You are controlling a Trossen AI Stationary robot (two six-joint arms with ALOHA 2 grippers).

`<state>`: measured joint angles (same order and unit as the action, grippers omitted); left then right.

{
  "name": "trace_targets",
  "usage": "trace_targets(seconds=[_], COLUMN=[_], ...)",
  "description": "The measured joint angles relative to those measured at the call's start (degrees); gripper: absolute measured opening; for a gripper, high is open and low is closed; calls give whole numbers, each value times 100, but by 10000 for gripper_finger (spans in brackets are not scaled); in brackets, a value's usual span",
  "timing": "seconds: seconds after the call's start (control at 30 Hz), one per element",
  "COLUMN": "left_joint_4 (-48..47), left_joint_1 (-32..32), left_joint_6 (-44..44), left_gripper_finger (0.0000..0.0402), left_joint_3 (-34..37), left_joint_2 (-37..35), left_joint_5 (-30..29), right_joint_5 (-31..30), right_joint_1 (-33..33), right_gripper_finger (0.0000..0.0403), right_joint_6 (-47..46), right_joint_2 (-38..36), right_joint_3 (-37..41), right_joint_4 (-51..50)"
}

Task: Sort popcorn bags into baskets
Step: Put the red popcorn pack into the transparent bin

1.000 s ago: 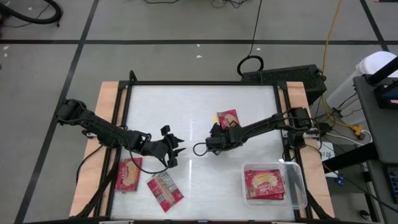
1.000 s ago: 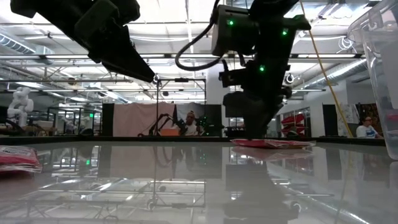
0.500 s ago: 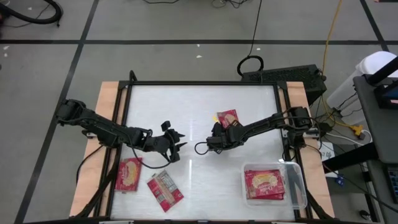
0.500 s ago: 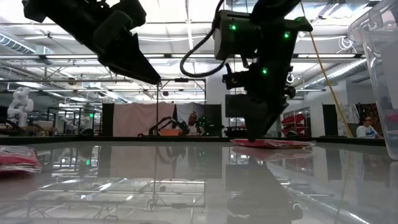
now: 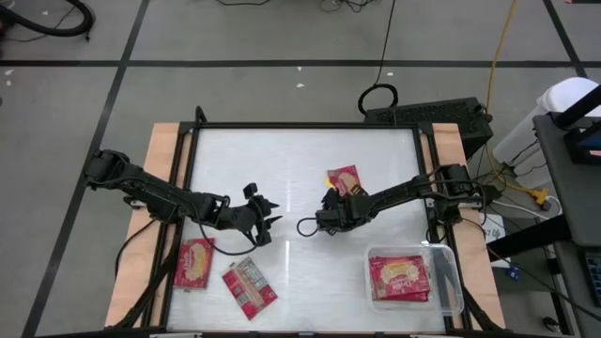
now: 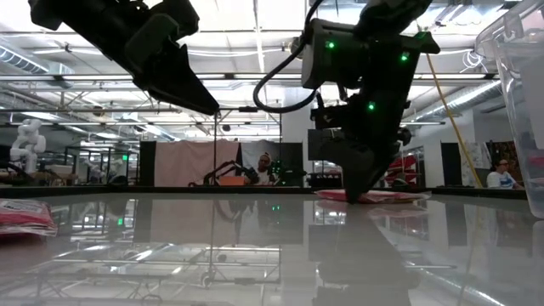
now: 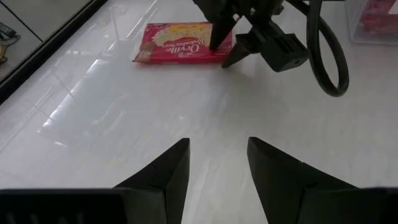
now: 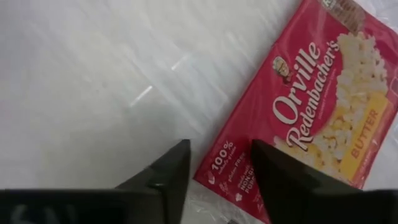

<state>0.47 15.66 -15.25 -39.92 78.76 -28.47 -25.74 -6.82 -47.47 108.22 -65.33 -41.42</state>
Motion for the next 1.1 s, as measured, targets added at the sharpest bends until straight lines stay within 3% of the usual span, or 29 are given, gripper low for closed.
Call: trace_targets(seconds=[0.33,0.6,0.83,1.1], left_joint_4=[-35,175,669,1454], left_joint_1=[58,141,251,289], left_joint_6=[-7,329,1307,1983], left_gripper_finger=[166,166,169,254], left_joint_3=[0,0,0,-1], left_joint_2=[0,0,58,966], left_joint_5=[-2,0,2,143], right_joint_5=[10,147,390,381], right_joint_1=[-27,-261,-530,-637], right_gripper_finger=[12,5,3,3], right_joint_6=[-87,470,2006,2916], right_joint_2=[-52,-653,-1051,-1061], right_joint_3=[15,35,31,27], right_joint_4=[-103,11,707,1520])
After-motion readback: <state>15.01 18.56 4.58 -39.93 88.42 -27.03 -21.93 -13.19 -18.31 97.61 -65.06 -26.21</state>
